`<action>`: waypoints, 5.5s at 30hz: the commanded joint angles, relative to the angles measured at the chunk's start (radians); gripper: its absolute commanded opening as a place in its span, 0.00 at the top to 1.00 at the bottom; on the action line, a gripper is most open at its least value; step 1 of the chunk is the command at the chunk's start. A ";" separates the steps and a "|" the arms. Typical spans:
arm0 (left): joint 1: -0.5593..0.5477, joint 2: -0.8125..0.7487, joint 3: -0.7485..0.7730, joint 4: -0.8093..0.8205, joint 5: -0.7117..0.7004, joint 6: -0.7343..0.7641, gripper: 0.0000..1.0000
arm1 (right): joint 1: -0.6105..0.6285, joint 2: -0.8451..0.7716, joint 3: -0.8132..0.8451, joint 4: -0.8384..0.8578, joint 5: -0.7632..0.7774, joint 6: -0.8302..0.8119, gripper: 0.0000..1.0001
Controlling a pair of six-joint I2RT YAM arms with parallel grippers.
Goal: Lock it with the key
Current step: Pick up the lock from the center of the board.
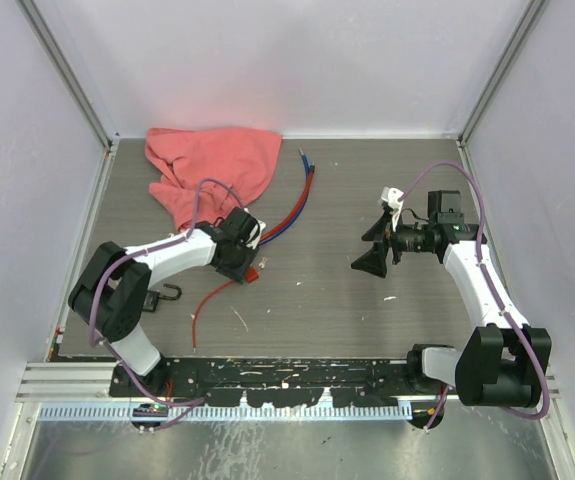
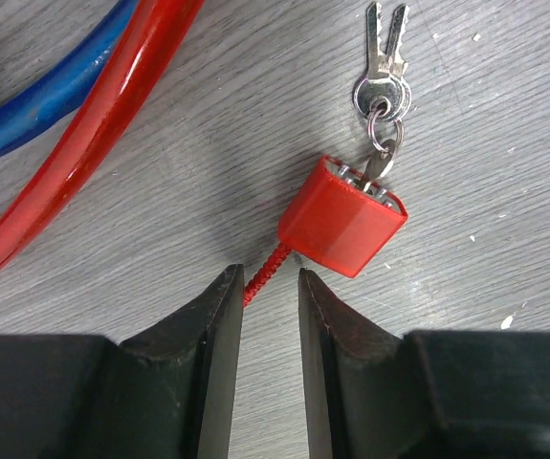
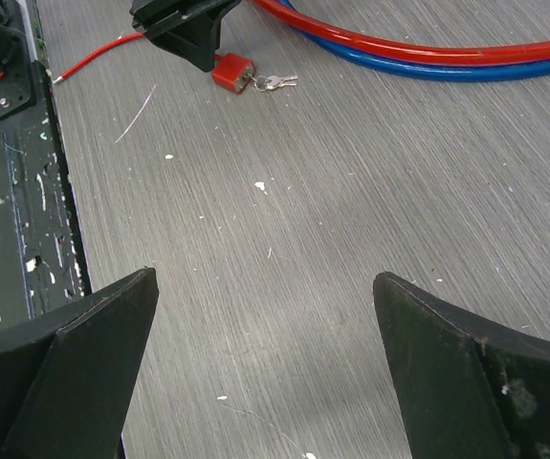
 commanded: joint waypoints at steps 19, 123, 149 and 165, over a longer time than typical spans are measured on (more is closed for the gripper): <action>0.005 0.034 0.028 0.016 0.055 -0.078 0.77 | 0.004 -0.010 0.056 -0.023 -0.044 -0.036 0.00; -0.246 -0.410 -0.572 1.548 0.370 -0.554 0.37 | 0.345 0.079 -0.244 1.314 -0.195 1.237 0.99; -0.246 -0.271 -0.483 1.554 0.479 -0.561 0.74 | 0.338 0.055 -0.176 1.048 -0.236 1.013 0.99; -0.267 -0.570 -0.494 1.045 -0.015 -0.372 0.26 | 0.309 0.069 0.041 0.543 0.227 0.924 0.99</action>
